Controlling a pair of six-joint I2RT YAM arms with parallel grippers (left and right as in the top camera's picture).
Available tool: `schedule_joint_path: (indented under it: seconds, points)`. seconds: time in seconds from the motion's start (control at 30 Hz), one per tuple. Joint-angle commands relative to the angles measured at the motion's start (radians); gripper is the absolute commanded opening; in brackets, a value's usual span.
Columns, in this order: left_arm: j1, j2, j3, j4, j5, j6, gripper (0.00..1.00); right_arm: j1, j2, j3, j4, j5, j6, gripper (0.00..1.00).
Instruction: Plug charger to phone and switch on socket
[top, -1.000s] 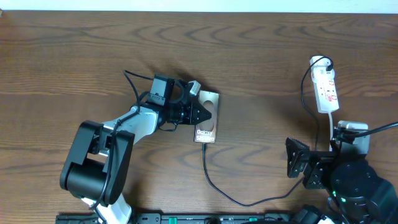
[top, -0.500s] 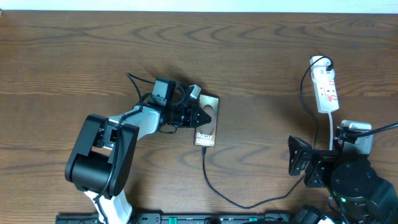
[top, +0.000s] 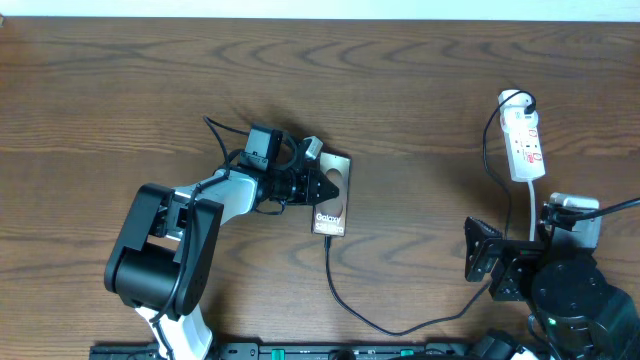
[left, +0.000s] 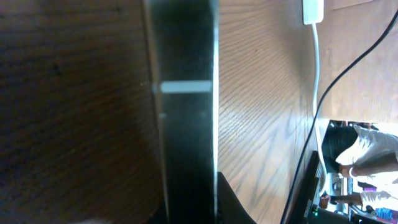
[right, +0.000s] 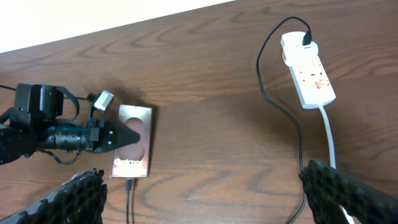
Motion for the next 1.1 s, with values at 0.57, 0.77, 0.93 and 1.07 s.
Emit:
schedule_joint_path:
  seconds: [0.57, 0.77, 0.93, 1.07]
  points:
    - [0.002, 0.008, 0.011, -0.014, -0.129, -0.008, 0.15, -0.005, 0.008, 0.007, -0.014, 0.024, 0.01, 0.99]
    - [0.002, 0.013, 0.011, -0.013, -0.129, -0.008, 0.17, -0.005, 0.042, 0.007, -0.013, 0.024, 0.01, 0.99]
    - [0.002, 0.035, 0.011, -0.013, -0.129, -0.008, 0.22, -0.005, 0.083, 0.007, -0.013, 0.024, 0.01, 0.99]
    - [0.002, 0.063, 0.011, -0.013, -0.126, -0.024, 0.25, -0.005, 0.117, 0.007, -0.006, 0.023, 0.01, 0.99]
